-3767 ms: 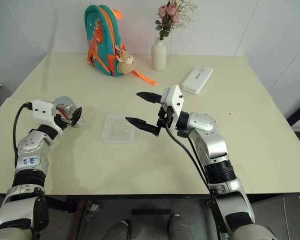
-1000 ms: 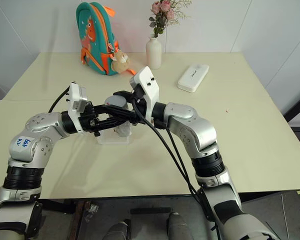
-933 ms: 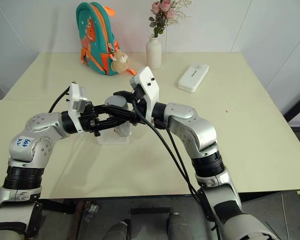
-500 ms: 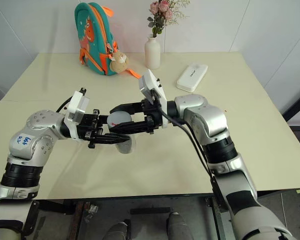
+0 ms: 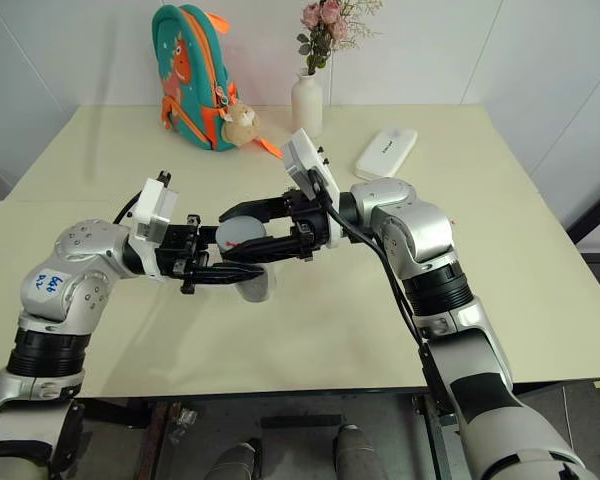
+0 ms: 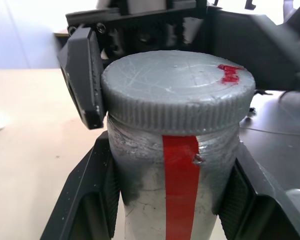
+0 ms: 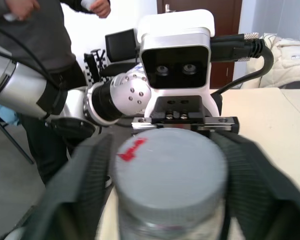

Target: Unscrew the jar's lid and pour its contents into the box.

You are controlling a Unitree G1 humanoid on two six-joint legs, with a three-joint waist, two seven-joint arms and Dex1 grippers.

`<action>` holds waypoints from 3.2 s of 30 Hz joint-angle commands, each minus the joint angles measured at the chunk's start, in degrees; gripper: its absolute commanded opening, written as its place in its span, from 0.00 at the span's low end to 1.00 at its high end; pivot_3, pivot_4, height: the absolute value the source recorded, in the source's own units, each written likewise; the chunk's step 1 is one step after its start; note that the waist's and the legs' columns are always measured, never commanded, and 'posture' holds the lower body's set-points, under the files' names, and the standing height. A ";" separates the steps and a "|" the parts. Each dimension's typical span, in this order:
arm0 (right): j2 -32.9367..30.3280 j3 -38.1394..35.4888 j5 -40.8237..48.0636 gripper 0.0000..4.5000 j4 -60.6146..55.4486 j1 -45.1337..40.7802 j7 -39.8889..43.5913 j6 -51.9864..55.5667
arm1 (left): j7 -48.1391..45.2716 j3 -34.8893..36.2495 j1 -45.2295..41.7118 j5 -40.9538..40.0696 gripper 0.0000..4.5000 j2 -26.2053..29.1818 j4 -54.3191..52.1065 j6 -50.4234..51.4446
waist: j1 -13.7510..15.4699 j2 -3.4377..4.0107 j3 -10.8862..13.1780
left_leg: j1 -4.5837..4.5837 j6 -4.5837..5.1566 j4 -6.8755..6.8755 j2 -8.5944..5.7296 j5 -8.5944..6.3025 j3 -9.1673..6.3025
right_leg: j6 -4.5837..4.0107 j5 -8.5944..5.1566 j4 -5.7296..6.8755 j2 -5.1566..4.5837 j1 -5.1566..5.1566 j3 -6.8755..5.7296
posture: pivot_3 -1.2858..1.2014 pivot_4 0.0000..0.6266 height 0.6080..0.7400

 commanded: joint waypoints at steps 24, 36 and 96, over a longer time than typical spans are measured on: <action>6.89 -3.52 -2.62 1.00 -0.60 -0.70 -13.73 -4.32 | 5.85 5.80 0.94 -1.14 0.47 -2.09 -0.49 -0.96 | -0.04 0.00 0.00 | 0.00 0.00 0.00 0.00 0.00 0.00 | 0.00 0.00 0.01 0.00 0.00 0.00 | 0.52 0.24 1.00; 7.15 -3.82 -3.65 1.00 2.42 -2.49 -13.67 -6.32 | 5.69 5.18 1.45 -0.49 0.47 -1.93 -0.44 -1.47 | -0.06 0.00 0.00 | 0.00 0.00 -0.01 0.00 0.00 0.00 | 0.00 0.00 0.02 0.00 0.00 0.00 | 0.52 0.24 1.00; 1.93 -5.76 -5.95 1.00 9.60 -5.63 -9.22 -6.48 | 3.99 4.40 1.82 -1.42 0.47 0.15 -1.94 2.30 | 0.02 0.01 0.00 | 0.00 -0.02 0.07 -0.01 0.01 0.00 | 0.01 0.01 0.10 0.00 -0.01 0.01 | 0.52 0.24 1.00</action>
